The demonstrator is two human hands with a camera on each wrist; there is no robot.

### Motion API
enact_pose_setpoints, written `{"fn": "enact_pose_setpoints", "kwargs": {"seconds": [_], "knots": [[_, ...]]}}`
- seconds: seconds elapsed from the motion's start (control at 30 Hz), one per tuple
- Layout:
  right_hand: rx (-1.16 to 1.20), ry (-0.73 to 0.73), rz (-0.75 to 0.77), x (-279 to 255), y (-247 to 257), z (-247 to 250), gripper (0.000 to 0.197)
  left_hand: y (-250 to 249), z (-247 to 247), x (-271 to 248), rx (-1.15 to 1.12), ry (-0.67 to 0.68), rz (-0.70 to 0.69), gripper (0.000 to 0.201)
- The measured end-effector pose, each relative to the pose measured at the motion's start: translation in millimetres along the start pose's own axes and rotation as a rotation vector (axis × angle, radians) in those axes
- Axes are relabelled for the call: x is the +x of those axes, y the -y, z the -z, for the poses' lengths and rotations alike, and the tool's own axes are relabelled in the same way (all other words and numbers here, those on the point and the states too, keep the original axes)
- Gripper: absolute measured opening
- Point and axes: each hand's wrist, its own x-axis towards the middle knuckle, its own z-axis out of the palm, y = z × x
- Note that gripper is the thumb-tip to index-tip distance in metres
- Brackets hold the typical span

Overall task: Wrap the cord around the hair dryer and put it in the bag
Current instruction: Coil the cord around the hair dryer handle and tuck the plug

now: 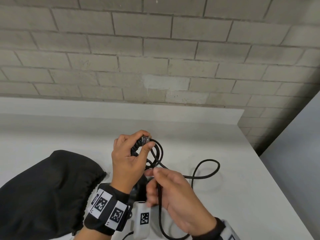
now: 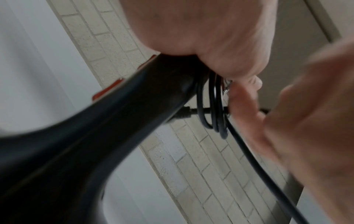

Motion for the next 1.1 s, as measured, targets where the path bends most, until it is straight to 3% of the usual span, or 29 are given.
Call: {"fn": "enact_pose_setpoints", "kwargs": {"seconds": [0.13,0.3,0.4,0.6,0.7,0.83,0.9,0.97,1.03,1.1], "knots": [[-0.070,-0.078,0.139,-17.2,13.3,8.5,0.029,-1.2,0.3,-0.5,-0.003,0.002,0.009,0.027],[-0.198,-0.255,0.231,-54.3,25.4,50.1,0.050,1.2,-0.8,0.5,-0.017,0.001,0.028,0.022],[-0.523,-0.362,0.193,-66.4,23.8,78.9,0.062,3.1,-1.8,0.7,-0.018,0.005,0.036,0.020],[-1.035,-0.539,0.199,-45.2,-21.3,115.3,0.026,2.1,-1.4,-0.6,-0.026,0.015,0.026,0.023],[-1.178,-0.502,0.404,-29.4,-29.9,105.4,0.015,1.3,-0.5,-2.2,-0.029,0.012,0.023,0.023],[-1.096,-0.464,0.724,-7.7,-15.2,61.1,0.028,-1.3,1.2,-3.5,-0.030,0.006,0.005,0.020],[-1.107,-0.372,0.641,1.3,-10.6,41.0,0.045,-1.8,1.9,-3.7,-0.022,0.003,-0.002,0.019],[-1.123,-0.254,0.459,8.1,-11.7,30.4,0.057,-2.3,2.0,-4.0,-0.008,-0.001,0.000,0.022],[-1.176,-0.206,0.395,9.6,-12.2,27.2,0.050,-3.8,1.7,-4.4,-0.008,-0.010,0.004,0.022],[-1.310,-0.241,0.539,8.0,-5.9,25.1,0.030,-5.0,1.8,-4.6,-0.009,-0.017,0.004,0.021]]}}
